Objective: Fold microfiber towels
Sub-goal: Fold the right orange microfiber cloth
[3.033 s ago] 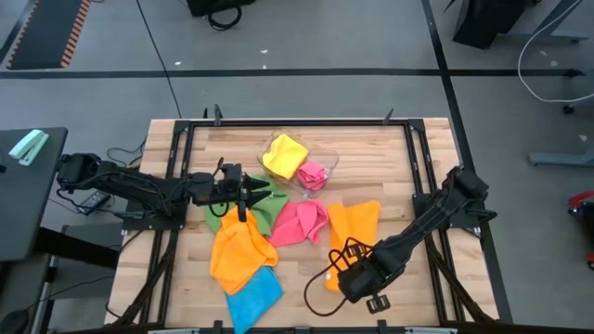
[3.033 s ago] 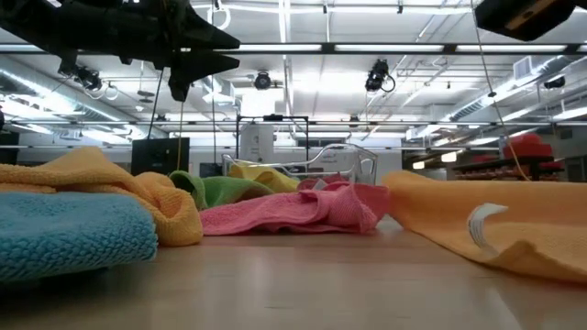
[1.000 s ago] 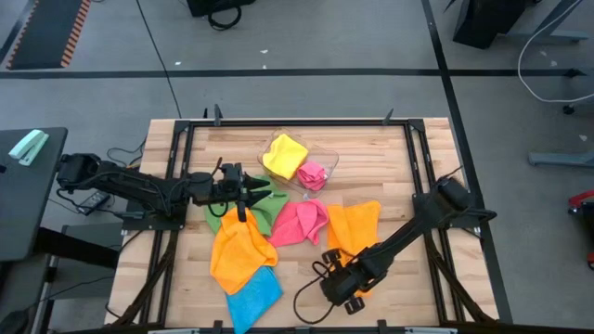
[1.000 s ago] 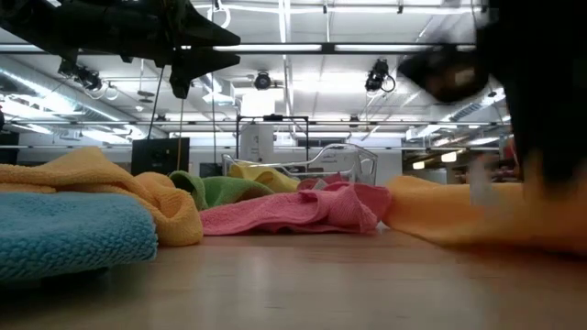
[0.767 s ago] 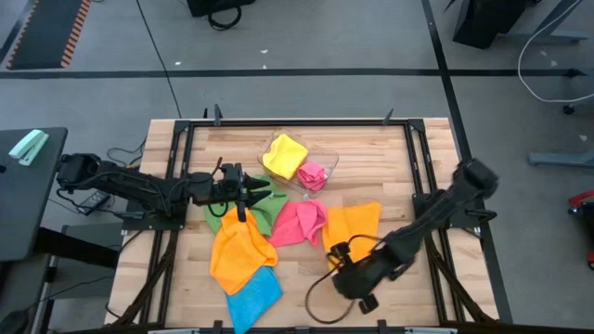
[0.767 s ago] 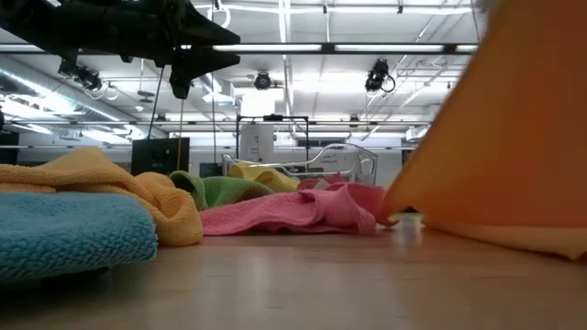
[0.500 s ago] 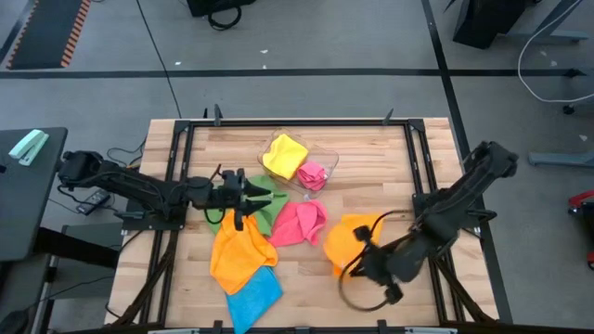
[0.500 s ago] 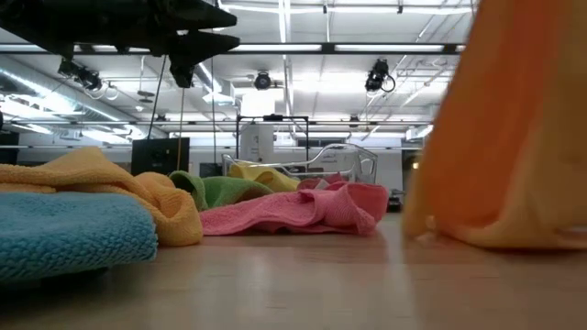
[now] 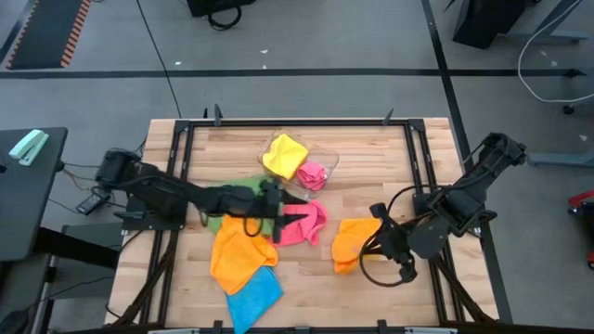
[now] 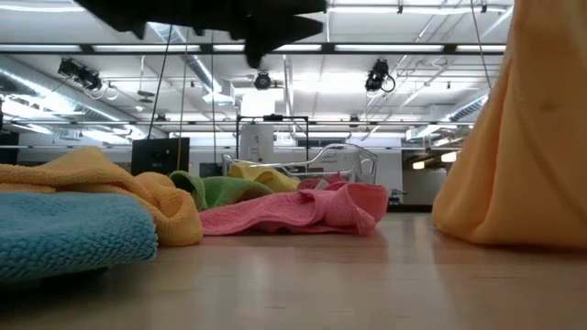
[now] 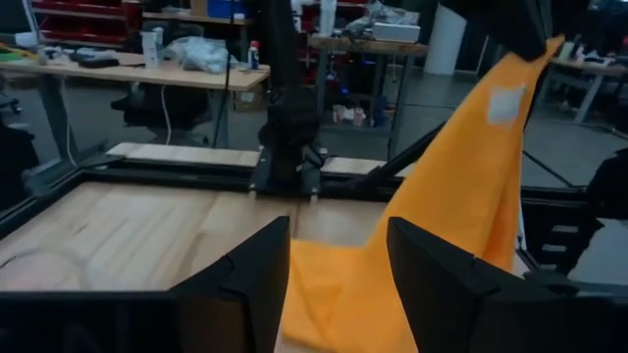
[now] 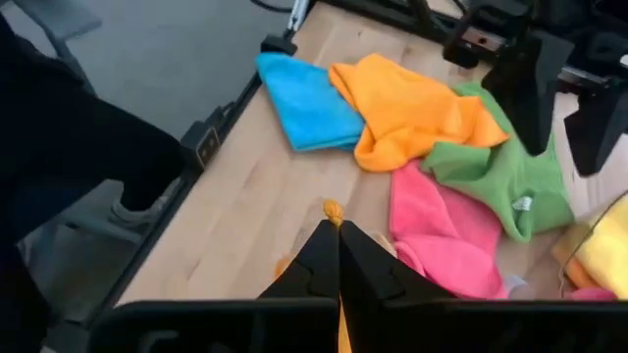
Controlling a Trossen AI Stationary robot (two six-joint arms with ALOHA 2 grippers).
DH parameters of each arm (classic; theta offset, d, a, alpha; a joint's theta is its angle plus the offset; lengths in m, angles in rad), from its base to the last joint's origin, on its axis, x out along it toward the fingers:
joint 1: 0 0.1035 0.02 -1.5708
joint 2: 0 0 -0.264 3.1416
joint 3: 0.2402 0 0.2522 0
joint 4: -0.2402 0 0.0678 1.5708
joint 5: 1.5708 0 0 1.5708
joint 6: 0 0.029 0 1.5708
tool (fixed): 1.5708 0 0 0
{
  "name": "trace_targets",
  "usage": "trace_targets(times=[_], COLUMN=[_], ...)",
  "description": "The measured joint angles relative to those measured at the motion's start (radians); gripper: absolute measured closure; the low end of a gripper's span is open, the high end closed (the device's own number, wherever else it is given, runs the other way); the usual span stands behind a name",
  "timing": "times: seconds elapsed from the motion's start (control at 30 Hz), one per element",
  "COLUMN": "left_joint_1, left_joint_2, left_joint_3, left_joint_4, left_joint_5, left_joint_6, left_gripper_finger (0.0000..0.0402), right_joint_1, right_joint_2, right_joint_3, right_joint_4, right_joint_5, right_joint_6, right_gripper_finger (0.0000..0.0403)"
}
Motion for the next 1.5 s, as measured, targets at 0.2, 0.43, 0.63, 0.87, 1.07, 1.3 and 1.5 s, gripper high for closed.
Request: trace_targets(times=[0.2,0.43,0.63,0.87,1.07,1.3,1.5], left_joint_1=[-0.001,-0.024,-0.041,-0.052,-0.036,-0.024,-0.018], left_joint_2=[0.165,0.290,0.332,0.370,0.388,0.388,0.430], left_joint_3=[0.187,0.392,0.495,0.538,0.536,0.536,0.536], left_joint_4=[-0.032,-0.140,-0.187,-0.179,-0.172,-0.164,-0.166], left_joint_5=[-0.002,0.002,0.009,0.040,0.006,0.003,0.003], left_joint_6=[-0.005,0.000,0.037,0.036,-0.005,-0.053,-0.053], left_gripper_finger=[0.0202,0.0176,0.0162,0.0171,0.0192,0.0213,0.0228], right_joint_1=[-0.011,-0.019,-0.042,-0.079,-0.095,-0.104,-0.111], right_joint_2=[0.007,0.011,0.011,0.012,0.012,0.041,0.056], right_joint_3=[0.000,0.000,0.000,0.000,0.000,0.000,0.000], right_joint_4=[-0.059,-0.102,-0.109,-0.111,-0.099,-0.077,-0.028], right_joint_5=[0.031,0.128,0.139,0.202,0.210,0.210,0.219], right_joint_6=[0.019,0.046,0.057,0.061,0.057,0.053,0.000], right_gripper_finger=[0.0400,0.0400,0.0400,0.0400,0.0400,0.0400,0.0400])
